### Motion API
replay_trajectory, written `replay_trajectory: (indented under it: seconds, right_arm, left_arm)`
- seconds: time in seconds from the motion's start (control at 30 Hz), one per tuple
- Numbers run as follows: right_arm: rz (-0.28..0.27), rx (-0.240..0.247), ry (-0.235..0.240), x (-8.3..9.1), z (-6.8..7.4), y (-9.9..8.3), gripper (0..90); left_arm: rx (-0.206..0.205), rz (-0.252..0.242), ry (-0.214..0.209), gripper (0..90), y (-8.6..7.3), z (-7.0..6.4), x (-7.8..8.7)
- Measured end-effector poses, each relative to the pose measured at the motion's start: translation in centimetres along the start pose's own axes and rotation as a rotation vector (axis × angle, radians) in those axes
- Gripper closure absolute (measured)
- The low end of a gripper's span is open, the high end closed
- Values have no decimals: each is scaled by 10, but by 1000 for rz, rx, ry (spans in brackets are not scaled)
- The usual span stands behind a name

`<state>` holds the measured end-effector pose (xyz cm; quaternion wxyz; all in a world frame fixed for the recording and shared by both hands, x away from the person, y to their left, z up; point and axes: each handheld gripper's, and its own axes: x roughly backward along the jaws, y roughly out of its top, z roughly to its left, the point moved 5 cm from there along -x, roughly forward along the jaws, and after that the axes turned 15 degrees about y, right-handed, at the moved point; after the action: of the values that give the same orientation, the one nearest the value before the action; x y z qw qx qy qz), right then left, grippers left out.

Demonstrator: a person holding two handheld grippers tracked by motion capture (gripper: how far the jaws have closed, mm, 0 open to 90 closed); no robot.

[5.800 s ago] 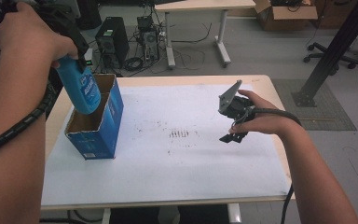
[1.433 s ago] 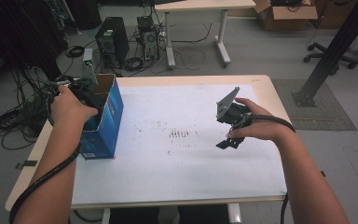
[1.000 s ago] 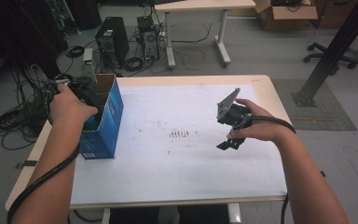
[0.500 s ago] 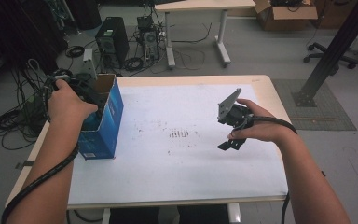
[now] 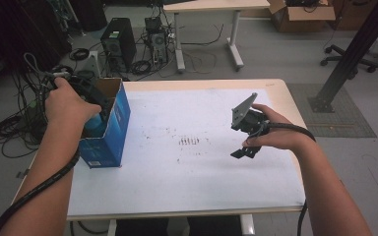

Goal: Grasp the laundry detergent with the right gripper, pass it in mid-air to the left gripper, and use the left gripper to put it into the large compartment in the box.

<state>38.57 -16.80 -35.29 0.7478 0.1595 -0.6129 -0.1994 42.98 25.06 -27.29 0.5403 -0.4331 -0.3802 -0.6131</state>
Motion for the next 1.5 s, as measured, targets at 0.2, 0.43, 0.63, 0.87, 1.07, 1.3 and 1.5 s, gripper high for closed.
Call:
replay_trajectory:
  seconds: [0.2,0.43,0.63,0.87,1.07,1.3,1.5]
  right_arm:
    - [-7,-2,-4,2,1,-1,30]
    - [-9,-7,-11,5,3,-2,30]
    - [-10,-4,-23,8,4,-3,30]
    - [-14,-5,-29,12,4,-3,30]
    - [-4,1,-35,18,3,1,30]
    - [23,4,-27,16,2,4,30]
    - [47,10,-20,15,2,6,30]
  left_arm:
    - [-47,-37,10,88,0,-8,16]
    - [-119,-62,32,73,1,-21,31]
    - [-200,-105,75,2,2,-38,44]
    - [-343,-190,83,2,3,-66,57]
    - [-523,-296,77,2,1,-94,72]
    - [-805,-411,3,2,-12,-127,90]
    - [-969,-420,-16,2,-22,-141,89]
